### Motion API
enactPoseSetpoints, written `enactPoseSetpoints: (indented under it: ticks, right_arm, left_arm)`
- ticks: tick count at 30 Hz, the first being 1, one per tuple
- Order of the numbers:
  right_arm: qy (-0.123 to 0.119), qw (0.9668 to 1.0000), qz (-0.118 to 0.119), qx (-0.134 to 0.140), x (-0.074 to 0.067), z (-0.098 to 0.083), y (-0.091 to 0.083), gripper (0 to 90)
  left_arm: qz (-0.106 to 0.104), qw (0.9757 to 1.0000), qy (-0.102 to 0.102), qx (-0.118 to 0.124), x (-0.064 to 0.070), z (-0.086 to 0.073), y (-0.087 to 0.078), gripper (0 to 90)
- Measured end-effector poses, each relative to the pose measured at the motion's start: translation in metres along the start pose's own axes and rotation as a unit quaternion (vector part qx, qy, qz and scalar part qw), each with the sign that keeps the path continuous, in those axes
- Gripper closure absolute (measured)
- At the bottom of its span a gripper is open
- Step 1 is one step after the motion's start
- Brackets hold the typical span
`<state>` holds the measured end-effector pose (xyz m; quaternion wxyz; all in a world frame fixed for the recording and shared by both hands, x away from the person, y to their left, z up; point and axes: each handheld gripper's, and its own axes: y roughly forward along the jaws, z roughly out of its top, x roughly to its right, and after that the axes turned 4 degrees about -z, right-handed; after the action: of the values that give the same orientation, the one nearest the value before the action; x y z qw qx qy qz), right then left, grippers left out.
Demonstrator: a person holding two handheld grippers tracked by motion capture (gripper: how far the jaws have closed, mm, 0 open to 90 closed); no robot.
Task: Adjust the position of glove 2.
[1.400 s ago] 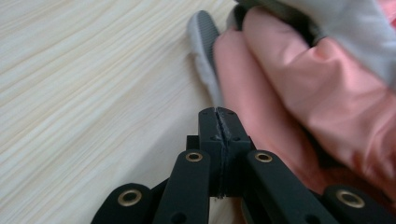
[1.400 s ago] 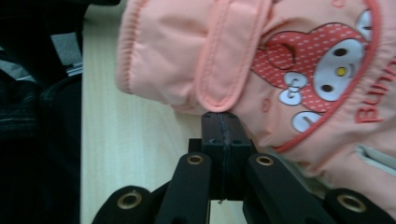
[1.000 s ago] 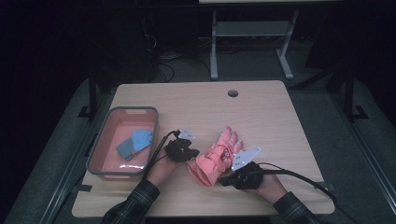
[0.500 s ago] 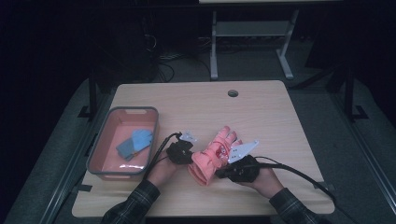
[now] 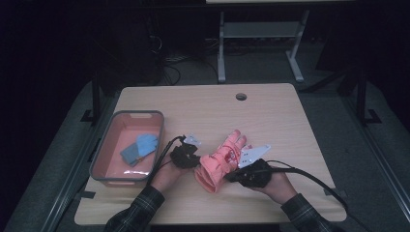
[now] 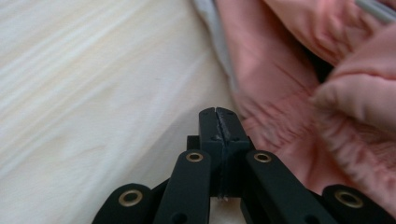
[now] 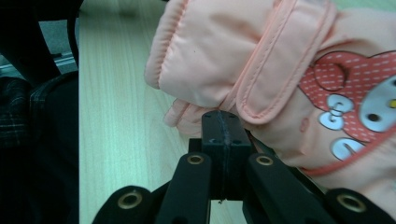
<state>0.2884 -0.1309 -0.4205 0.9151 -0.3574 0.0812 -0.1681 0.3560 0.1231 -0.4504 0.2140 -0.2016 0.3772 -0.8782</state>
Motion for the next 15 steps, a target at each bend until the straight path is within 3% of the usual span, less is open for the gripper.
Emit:
enactPoseSetpoints:
  ticks: [1, 7, 9, 15]
  right_arm:
    - [0.004, 1.0, -0.003, 0.003, -0.001, 0.001, -0.003, 90.0]
    - [0.029, 0.9987, -0.026, 0.033, 0.009, 0.008, -0.023, 90.0]
    - [0.044, 0.9967, -0.048, 0.048, 0.023, 0.012, -0.03, 90.0]
    - [0.071, 0.9931, -0.071, 0.062, 0.047, 0.018, -0.034, 90.0]
  left_arm:
    - [0.002, 0.9999, -0.008, 0.009, -0.001, 0.001, -0.002, 89.6]
    - [0.008, 0.9998, -0.006, 0.02, -0.005, 0.007, -0.01, 89.6]
    - [0.007, 0.9996, -0.008, 0.025, -0.006, 0.011, -0.013, 89.6]
    - [0.013, 0.9986, -0.017, 0.048, -0.009, 0.023, -0.022, 89.6]
